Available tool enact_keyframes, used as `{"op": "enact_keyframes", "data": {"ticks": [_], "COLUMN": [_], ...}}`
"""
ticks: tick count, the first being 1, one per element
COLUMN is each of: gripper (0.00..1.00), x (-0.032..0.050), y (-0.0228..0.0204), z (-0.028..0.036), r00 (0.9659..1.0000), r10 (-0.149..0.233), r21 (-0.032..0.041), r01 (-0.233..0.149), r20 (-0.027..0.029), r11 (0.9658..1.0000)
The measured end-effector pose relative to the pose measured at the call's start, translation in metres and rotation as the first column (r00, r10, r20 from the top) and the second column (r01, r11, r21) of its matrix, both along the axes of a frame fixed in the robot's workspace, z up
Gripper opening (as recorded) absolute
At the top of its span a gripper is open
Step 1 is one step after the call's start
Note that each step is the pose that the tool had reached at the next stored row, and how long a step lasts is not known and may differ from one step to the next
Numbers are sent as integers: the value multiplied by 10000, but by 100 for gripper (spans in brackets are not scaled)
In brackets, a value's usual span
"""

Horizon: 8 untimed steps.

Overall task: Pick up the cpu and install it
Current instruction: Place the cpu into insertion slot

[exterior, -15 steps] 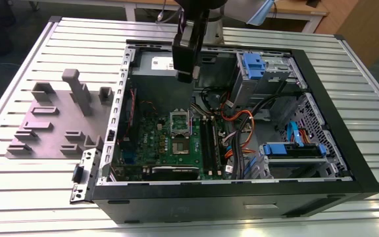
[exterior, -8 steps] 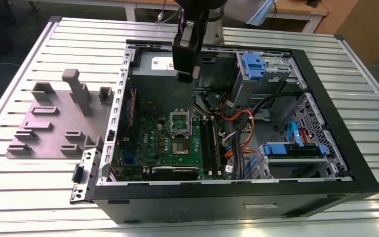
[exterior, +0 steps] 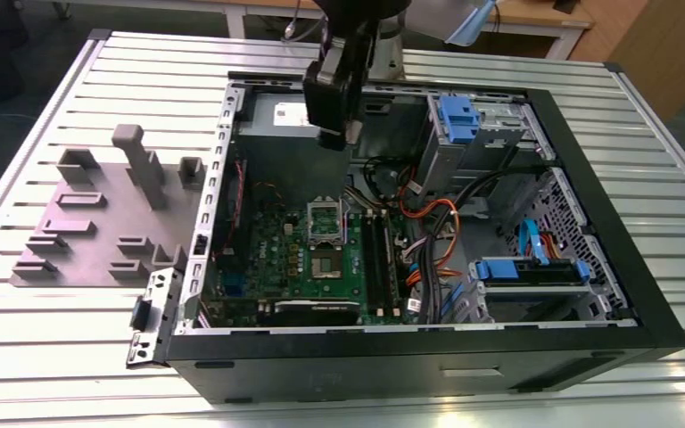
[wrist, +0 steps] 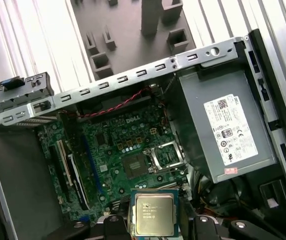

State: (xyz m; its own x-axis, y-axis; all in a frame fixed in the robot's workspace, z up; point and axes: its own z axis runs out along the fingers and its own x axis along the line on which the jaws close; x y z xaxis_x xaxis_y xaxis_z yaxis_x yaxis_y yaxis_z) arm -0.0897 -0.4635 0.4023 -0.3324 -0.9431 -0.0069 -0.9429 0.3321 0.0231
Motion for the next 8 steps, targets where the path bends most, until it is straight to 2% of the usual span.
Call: {"op": "enact_keyframes", "data": {"ticks": [4,8], "gripper": [47,47], "x": [0,0], "y": [0,0], "z": [-10,-19], "r00": [9973,9895], "r10": [-730,-1445], "r21": [-1,-2], "r01": [730,1445], "r20": [0,0], "r11": [9973,9895]}}
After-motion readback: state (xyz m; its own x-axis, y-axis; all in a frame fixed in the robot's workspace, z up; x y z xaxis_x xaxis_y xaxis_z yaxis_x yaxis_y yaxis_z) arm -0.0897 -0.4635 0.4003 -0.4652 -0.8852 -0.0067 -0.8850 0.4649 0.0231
